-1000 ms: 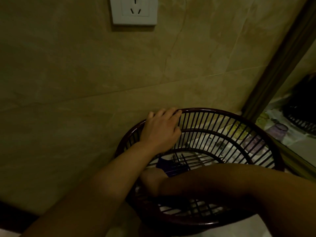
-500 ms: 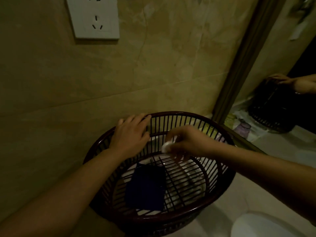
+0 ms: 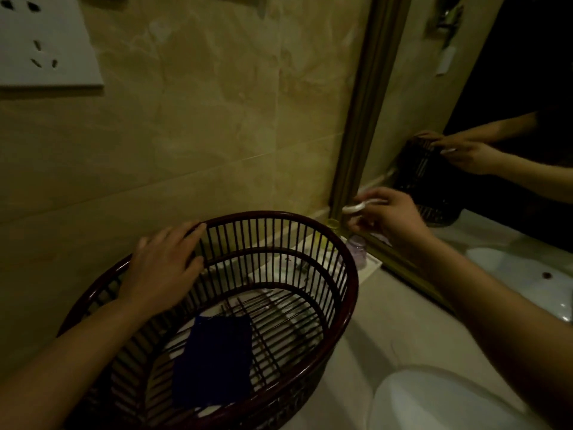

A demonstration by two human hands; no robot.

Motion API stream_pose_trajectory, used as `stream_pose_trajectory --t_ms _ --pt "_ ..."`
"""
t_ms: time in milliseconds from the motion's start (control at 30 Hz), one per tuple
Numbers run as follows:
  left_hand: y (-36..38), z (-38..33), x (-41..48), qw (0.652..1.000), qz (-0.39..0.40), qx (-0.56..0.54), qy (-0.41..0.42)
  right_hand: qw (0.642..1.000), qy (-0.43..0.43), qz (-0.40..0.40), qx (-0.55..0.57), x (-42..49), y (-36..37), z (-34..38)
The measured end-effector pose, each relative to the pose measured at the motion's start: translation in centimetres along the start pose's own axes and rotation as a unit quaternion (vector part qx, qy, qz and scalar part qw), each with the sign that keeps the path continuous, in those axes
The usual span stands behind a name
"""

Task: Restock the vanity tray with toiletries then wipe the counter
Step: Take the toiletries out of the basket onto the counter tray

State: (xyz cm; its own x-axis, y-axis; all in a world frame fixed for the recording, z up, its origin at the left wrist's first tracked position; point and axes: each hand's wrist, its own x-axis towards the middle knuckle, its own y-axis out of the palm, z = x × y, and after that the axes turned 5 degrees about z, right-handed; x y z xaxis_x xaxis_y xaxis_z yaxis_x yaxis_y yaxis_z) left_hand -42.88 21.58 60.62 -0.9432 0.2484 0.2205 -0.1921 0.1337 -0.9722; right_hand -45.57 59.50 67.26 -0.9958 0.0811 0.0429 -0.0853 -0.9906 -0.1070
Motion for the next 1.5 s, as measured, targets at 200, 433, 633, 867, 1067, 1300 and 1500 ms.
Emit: stream_pose_trajectory --t_ms 200,433,633,867,1067,1300,1500 --pt "0.4 0.3 0.2 0.999 0.022 0.022 -0.007 0.989 0.137 -0.051 -0.015 3.5 -1.2 -10.4" --pt "0.4 0.6 0.2 0.999 0.034 0.025 -0.004 0.97 0.218 -0.09 -0.054 5.0 -0.8 -18.5" --pt "0.4 0.4 0.3 0.999 0.025 0.025 -0.005 0.949 0.216 -0.093 -0.209 5.9 -0.5 -20.7" --pt "0.3 0.4 0.4 0.999 0.022 0.021 -0.008 0.934 0.217 -0.077 -0.275 6.2 -0.6 -20.1" --pt "0.1 0.3 0.2 1.0 0.022 0.017 -0.008 0.966 0.19 -0.093 -0.147 5.0 -0.5 -17.6" --pt "-0.2 -0.1 0.0 1.0 0.02 0.011 -0.006 0.997 0.076 0.007 0.003 2.1 1.3 -8.0" --pt "-0.2 0.2 -0.1 1.0 0.02 0.005 0.001 0.977 0.021 0.129 -0.166 -0.1 4.0 -2.7"
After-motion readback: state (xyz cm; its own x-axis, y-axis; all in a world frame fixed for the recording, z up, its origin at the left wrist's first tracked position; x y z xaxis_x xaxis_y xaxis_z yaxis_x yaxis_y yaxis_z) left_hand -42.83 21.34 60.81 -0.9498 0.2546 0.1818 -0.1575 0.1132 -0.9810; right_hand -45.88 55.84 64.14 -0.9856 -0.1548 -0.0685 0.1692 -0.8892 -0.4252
